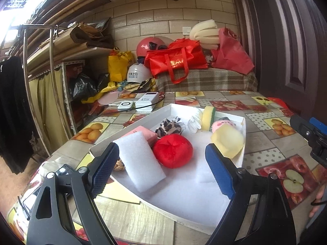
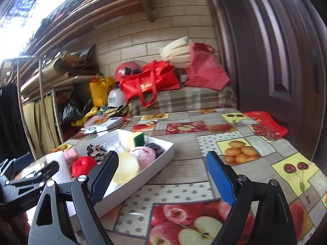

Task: Organize soft objects

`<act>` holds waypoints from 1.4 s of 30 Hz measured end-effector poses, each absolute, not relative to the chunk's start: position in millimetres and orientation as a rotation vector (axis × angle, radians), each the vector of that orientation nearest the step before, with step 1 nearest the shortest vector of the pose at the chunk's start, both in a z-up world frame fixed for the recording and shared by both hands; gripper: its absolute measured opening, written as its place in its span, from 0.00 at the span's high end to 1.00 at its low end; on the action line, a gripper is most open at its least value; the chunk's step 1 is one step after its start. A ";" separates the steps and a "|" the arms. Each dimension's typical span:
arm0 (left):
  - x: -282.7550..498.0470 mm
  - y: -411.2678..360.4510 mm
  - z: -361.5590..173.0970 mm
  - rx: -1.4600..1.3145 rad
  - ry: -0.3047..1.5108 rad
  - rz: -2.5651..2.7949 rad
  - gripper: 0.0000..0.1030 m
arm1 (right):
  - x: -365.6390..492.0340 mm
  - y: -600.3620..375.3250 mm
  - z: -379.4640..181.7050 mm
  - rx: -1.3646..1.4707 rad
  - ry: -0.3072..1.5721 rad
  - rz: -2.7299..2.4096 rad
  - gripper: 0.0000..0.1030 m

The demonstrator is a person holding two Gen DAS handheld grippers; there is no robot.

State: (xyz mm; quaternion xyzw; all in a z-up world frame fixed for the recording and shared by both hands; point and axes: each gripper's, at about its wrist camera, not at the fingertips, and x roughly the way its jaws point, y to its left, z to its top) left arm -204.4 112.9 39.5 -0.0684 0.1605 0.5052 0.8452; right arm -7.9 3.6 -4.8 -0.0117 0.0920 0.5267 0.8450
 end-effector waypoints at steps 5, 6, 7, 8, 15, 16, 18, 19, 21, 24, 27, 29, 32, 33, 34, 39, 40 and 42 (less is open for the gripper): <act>-195.6 88.4 44.0 -0.070 0.320 1.019 0.15 | 1.3 -31.8 -4.1 0.021 0.181 1.059 0.15; -193.4 85.1 44.3 -0.059 0.323 1.007 0.15 | 0.1 -41.1 -3.7 0.031 0.152 1.043 0.15; -191.2 82.3 44.7 -0.050 0.327 0.998 0.15 | -1.7 -48.2 -3.3 0.034 0.126 1.024 0.15; -189.2 79.5 44.8 -0.041 0.328 0.994 0.15 | -4.5 -56.7 -3.5 0.038 0.097 0.990 0.15; -192.1 68.0 46.1 -0.042 0.303 0.959 0.15 | 1.7 -68.4 -5.8 0.042 0.140 0.825 0.14; -190.1 68.2 45.3 -0.039 0.323 0.954 0.15 | 2.1 -69.7 -5.7 0.049 0.140 0.821 0.14; -185.9 70.6 44.2 -0.038 0.351 0.963 0.15 | 2.0 -71.7 -5.8 0.054 0.134 0.832 0.14; -183.9 70.4 43.4 -0.039 0.359 0.971 0.15 | 2.0 -72.9 -6.3 0.053 0.131 0.838 0.10; -182.9 71.3 42.5 -0.041 0.369 0.980 0.15 | 0.7 -73.9 -6.3 0.051 0.120 0.848 0.00; -181.3 72.7 41.1 -0.044 0.384 1.003 0.15 | -3.4 -76.7 -7.6 0.052 0.091 0.846 0.00; -179.6 74.2 40.3 -0.050 0.397 1.027 0.15 | -7.7 -78.6 -7.6 0.050 0.067 0.843 0.00; -180.2 75.6 39.7 -0.052 0.402 1.039 0.15 | -7.6 -79.8 -7.6 0.055 0.064 0.844 0.00; -182.7 76.2 39.6 -0.057 0.399 1.041 0.15 | -2.0 -83.3 -7.5 0.081 0.080 0.842 0.00; -183.7 76.3 39.5 -0.060 0.396 1.040 0.15 | -0.6 -84.0 -7.4 0.090 0.083 0.840 0.00; -184.3 76.9 39.5 -0.063 0.395 1.036 0.15 | 0.5 -85.1 -7.3 0.099 0.086 0.839 0.00; -185.4 80.2 41.0 -0.080 0.399 1.036 0.15 | 2.6 -88.1 -7.6 0.115 0.096 0.829 0.00; -185.6 80.9 41.0 -0.084 0.400 1.039 0.15 | 2.2 -88.0 -7.5 0.113 0.094 0.828 0.00; -186.1 82.5 40.5 -0.092 0.401 1.041 0.15 | 2.5 -87.7 -7.4 0.107 0.092 0.827 0.00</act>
